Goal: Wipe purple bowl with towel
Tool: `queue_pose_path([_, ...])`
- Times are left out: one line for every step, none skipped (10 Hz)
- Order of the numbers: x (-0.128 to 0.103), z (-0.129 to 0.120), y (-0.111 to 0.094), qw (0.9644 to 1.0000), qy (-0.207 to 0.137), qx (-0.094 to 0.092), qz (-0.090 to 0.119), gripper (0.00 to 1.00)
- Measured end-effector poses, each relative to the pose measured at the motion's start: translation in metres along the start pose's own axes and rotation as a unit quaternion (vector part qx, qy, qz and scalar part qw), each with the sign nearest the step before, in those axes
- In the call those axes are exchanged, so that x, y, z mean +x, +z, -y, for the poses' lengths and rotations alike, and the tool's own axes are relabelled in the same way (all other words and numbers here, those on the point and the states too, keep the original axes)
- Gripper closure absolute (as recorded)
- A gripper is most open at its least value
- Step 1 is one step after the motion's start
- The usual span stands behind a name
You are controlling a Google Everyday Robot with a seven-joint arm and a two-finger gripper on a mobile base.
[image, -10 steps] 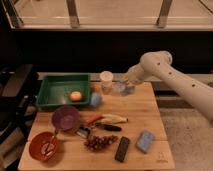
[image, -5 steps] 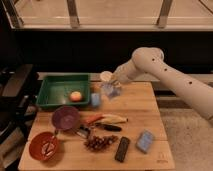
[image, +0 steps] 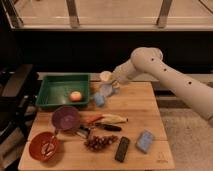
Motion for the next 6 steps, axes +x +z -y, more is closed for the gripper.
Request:
queue_pose_path([-0.014, 0.005, 0.006, 0.9998, -0.017, 0.001, 0.008, 1.00])
queue_pose_path([-0.032, 0.013, 0.015, 0.9993, -0.034, 0.003, 0.019, 1.00])
queue_pose_path([-0.059, 0.024, 0.028, 0.9979, -0.052, 0.006, 0.038, 1.00])
queue_pose_path([-0.077, 0.031, 0.038, 0.9965, -0.065, 0.007, 0.052, 1.00])
queue_pose_path([-0.099, 0.040, 0.050, 0.9943, -0.078, 0.010, 0.072, 1.00])
queue_pose_path([-0.123, 0.049, 0.065, 0.9910, -0.090, 0.014, 0.098, 1.00])
